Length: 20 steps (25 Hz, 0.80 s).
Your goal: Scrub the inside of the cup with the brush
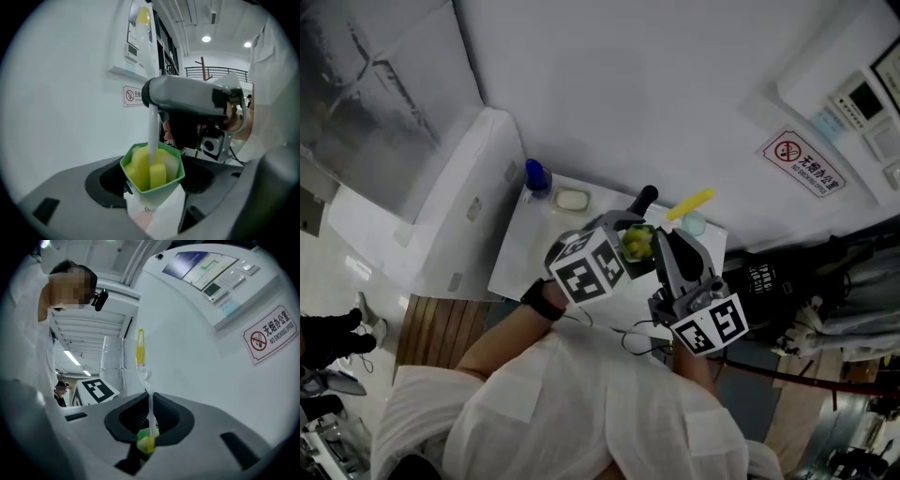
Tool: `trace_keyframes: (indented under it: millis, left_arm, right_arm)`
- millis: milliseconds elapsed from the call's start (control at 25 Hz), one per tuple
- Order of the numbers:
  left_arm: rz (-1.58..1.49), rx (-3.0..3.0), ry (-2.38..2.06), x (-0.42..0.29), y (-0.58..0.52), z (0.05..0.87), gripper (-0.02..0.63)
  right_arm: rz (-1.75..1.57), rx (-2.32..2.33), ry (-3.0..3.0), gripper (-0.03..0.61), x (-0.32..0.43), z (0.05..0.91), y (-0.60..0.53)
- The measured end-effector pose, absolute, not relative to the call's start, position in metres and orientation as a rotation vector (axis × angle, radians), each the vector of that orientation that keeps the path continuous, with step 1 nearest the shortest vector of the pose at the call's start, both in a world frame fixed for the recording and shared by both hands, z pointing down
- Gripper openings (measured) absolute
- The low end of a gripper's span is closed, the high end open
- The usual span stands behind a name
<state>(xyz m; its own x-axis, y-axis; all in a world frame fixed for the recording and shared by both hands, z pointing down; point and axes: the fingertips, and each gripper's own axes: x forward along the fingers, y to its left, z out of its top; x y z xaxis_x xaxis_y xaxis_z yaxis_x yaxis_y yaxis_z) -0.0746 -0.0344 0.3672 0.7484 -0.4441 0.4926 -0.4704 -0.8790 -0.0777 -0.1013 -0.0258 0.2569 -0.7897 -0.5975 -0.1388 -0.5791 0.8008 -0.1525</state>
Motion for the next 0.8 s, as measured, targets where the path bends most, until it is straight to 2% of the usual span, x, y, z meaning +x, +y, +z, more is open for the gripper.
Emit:
trace_keyframes:
  millis: [160,280,800]
  left_arm:
    - [0.913,2.874,-0.778,-0.084,-0.036,0.385,0.310]
    - [0.837,2.860,-0.769,-0.085,-0.036,0.386,0.310]
    - [0.772,2.880,-0.740,-0.078,-0.038,0.372,0.310]
  right_arm:
    - [-0.092,-0.906,2.736,0.029,-0.100,0.221,-0.020]
    - [-0.035,-0.895,2.752,0.029,-0.105,0.211,-0.018]
    - [-0.146,-0.964,2.825,0.028,-0.110,0.270,-0.031]
